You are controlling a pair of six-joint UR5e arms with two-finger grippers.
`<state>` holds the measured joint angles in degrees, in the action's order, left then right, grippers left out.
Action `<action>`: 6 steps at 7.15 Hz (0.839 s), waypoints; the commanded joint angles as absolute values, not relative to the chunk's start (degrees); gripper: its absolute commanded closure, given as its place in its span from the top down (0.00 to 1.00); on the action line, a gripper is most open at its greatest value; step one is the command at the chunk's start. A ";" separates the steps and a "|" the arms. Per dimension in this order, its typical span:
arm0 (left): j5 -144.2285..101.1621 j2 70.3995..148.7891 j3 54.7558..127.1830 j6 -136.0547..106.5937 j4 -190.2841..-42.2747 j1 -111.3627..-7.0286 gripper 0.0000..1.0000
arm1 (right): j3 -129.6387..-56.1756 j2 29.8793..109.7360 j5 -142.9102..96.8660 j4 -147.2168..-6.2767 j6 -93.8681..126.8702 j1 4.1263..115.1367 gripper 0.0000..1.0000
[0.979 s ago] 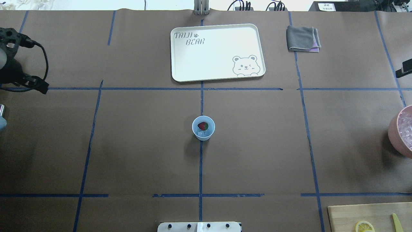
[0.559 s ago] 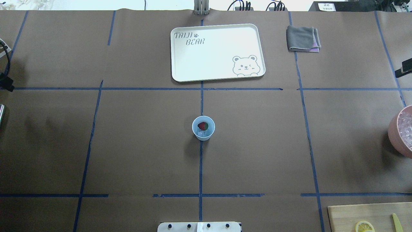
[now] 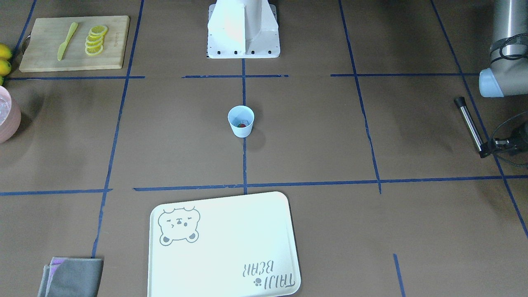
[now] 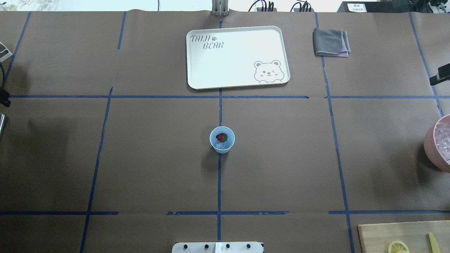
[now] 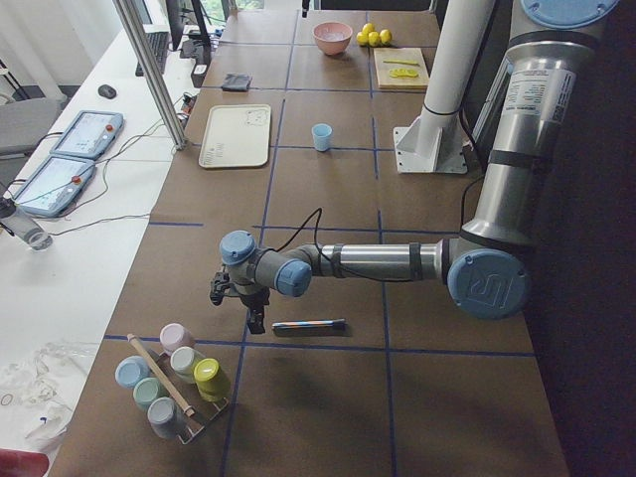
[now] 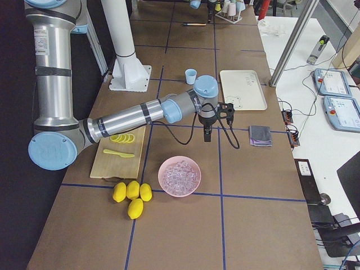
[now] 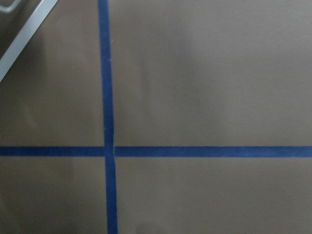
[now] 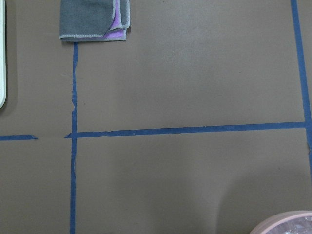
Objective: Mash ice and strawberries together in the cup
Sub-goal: 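Pick up the metal pestle beside the table with the left gripper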
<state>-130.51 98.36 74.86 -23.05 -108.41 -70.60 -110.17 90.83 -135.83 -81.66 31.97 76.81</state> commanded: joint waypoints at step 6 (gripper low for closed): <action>-134.21 95.10 74.27 -25.58 -112.24 -66.89 0.89 | -110.48 90.88 -135.70 -81.56 32.17 76.82 1.00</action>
